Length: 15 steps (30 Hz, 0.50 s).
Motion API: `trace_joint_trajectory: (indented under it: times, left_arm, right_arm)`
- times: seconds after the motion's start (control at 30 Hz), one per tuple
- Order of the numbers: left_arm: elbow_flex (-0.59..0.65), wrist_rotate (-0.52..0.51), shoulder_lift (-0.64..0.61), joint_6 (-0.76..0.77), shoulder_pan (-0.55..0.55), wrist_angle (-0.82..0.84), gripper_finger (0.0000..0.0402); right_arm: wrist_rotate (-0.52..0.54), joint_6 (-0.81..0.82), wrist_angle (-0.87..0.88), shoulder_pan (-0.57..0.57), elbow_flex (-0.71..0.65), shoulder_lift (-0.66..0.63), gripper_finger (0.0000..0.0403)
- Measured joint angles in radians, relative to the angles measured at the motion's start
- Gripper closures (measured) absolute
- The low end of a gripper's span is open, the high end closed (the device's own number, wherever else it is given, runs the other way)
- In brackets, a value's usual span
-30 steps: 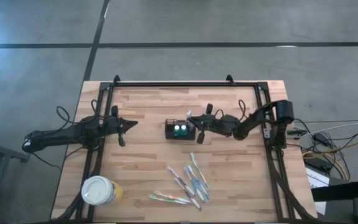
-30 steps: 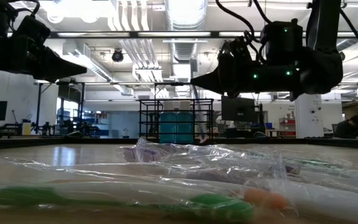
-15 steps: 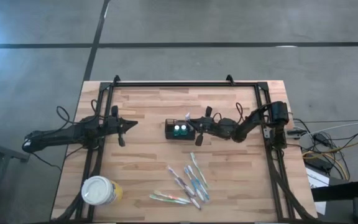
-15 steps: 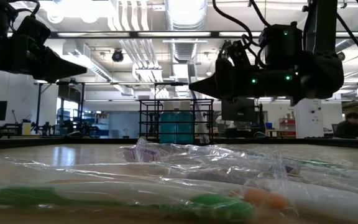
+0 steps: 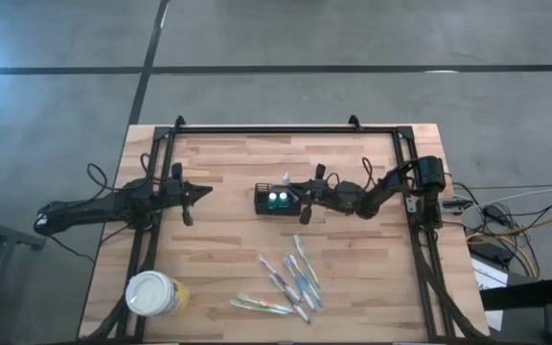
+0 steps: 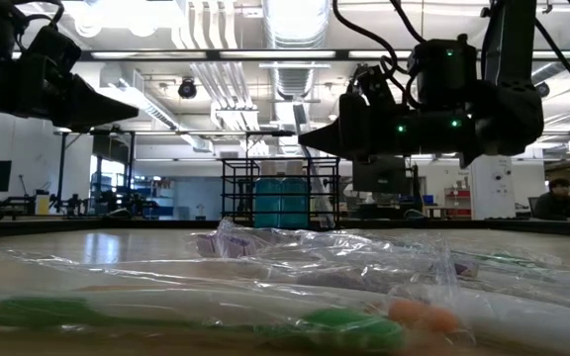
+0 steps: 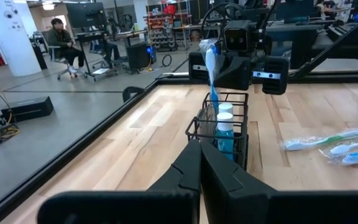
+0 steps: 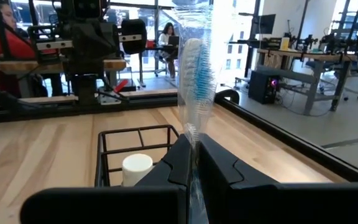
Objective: Pick & Place toothbrushing station
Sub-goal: Put the blue toothbrush into the wire organizer
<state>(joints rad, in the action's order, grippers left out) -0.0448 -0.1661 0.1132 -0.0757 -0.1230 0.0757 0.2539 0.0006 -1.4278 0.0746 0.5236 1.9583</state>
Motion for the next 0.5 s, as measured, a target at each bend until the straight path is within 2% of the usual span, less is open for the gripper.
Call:
trace_joint_trajectory:
  times: [0.3,0.5]
  left_arm:
    - [0.000,0.000,0.001,0.001,0.000,0.000,0.0399]
    - [0.000,0.000,0.001,0.001,0.000,0.000,0.0399]
  right_arm:
    - [0.000,0.042,-0.009,0.000,-0.001,-0.001,0.0388]
    - [0.000,0.073,0.004,0.000,-0.001,0.000,0.0345]
